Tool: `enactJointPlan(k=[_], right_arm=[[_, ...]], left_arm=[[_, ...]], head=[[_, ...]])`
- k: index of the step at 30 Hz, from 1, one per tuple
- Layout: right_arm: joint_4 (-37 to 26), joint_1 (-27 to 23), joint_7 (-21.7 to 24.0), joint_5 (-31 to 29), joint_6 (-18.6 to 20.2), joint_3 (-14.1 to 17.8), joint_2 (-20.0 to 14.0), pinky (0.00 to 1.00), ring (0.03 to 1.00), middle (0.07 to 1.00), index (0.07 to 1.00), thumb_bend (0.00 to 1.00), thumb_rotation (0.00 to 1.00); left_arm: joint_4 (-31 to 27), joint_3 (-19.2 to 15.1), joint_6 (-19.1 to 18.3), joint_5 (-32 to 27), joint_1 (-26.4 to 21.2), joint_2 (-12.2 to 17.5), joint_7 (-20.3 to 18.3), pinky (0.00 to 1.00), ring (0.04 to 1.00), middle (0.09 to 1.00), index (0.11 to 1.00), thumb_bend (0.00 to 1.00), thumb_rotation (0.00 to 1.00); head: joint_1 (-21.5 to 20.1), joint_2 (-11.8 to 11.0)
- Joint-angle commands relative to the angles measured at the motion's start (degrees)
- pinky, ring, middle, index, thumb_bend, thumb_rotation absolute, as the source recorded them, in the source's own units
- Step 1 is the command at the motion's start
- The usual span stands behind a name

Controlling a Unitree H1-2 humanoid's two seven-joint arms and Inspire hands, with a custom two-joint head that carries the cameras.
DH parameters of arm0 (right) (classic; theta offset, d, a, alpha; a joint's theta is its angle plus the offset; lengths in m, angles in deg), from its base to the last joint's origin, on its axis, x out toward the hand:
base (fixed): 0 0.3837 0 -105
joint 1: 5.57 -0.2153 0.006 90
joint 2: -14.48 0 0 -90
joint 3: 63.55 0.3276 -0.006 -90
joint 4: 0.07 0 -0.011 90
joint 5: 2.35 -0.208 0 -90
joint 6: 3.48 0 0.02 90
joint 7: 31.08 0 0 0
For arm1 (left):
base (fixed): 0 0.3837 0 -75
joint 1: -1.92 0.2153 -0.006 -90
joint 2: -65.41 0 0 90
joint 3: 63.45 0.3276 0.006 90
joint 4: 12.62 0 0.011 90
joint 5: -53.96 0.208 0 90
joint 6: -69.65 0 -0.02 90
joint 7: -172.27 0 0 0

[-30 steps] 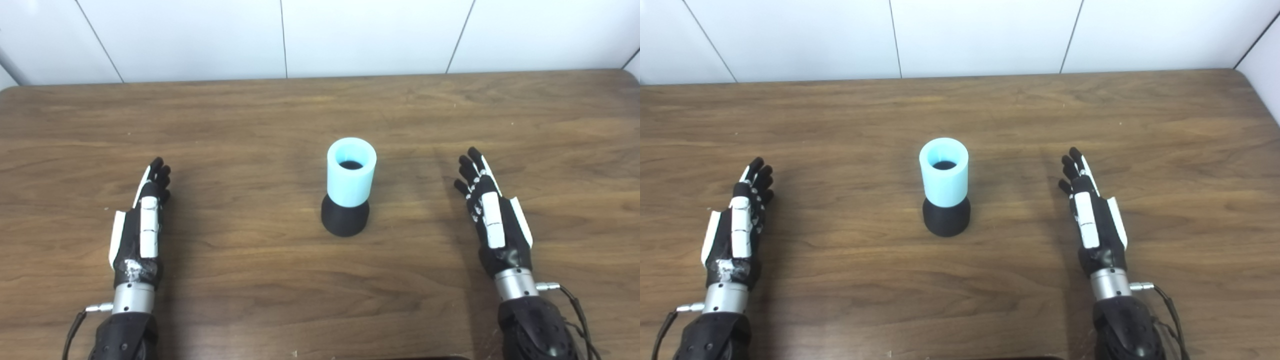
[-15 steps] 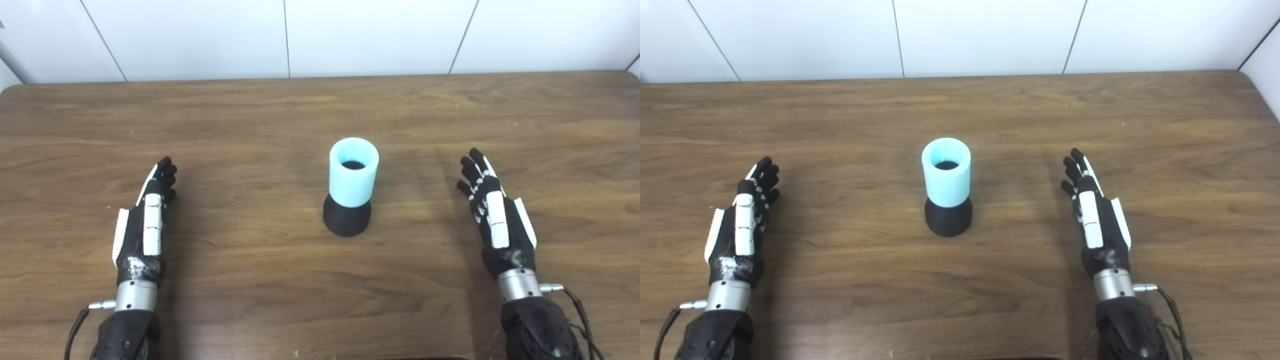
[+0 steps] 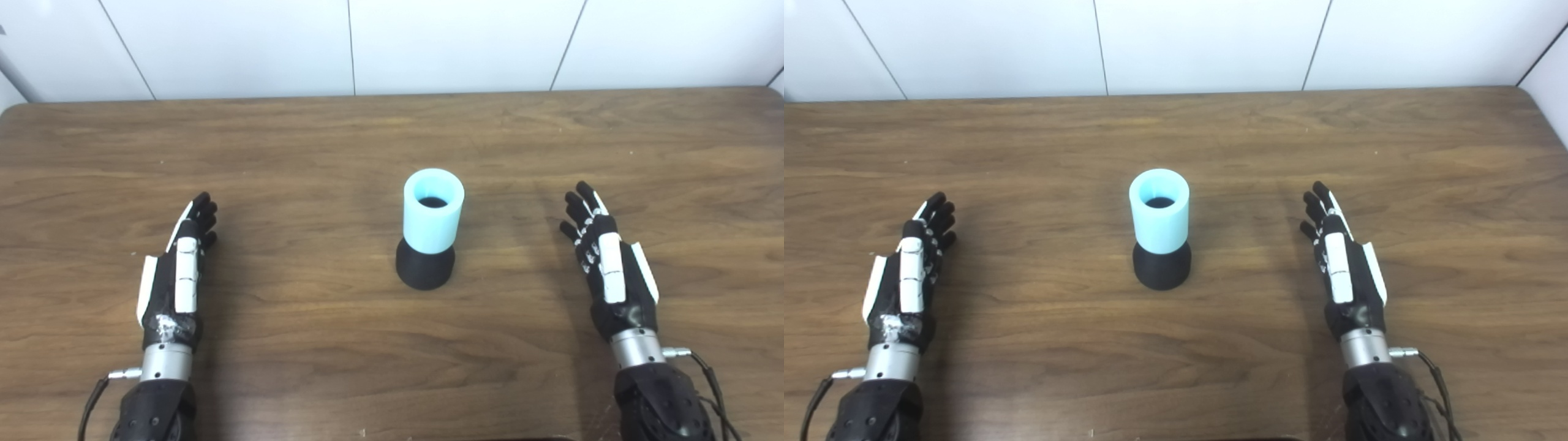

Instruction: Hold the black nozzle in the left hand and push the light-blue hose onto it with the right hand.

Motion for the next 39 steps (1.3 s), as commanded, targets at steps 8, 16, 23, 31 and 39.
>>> enactJointPlan(k=[8, 16, 23, 31, 39], right_arm=[[-1.9, 0.2, -0.6, 0.4, 0.0, 0.2, -0.9, 0.93, 0.959, 0.932, 0.938, 0.58, 1.00], [-2.0, 0.1, -0.7, 0.9, -0.1, 0.1, -0.9, 0.92, 0.950, 0.922, 0.933, 0.57, 1.00], [-2.2, 0.2, -0.8, 1.6, -0.1, -0.1, -1.1, 0.91, 0.950, 0.925, 0.940, 0.57, 1.00], [-2.3, 0.1, -0.8, 1.4, 0.1, -0.2, -1.1, 0.92, 0.951, 0.924, 0.939, 0.57, 1.00], [-2.5, 0.1, -0.7, 1.2, 0.8, -0.3, -1.3, 0.92, 0.950, 0.925, 0.942, 0.58, 1.00]], left_arm=[[-1.2, 0.5, 0.2, 0.3, 1.4, 0.3, 0.0, 0.95, 0.961, 0.937, 0.934, 0.48, 1.00], [-1.2, 0.5, 0.3, 0.2, 1.3, 0.3, 0.0, 0.95, 0.959, 0.932, 0.935, 0.47, 1.00], [-0.8, 0.4, 0.8, 0.1, 1.3, 0.3, 0.0, 0.95, 0.958, 0.931, 0.939, 0.48, 1.00], [-1.3, 0.4, -0.1, 0.1, 1.3, 0.3, 0.0, 0.95, 0.953, 0.930, 0.937, 0.48, 1.00], [-1.4, 0.6, 0.0, 0.3, 1.3, 0.4, -0.1, 0.95, 0.955, 0.931, 0.936, 0.47, 1.00]], head=[[0.0, 0.0], [0.1, 0.3], [0.1, 0.3], [0.1, 0.6], [0.1, 0.6]])
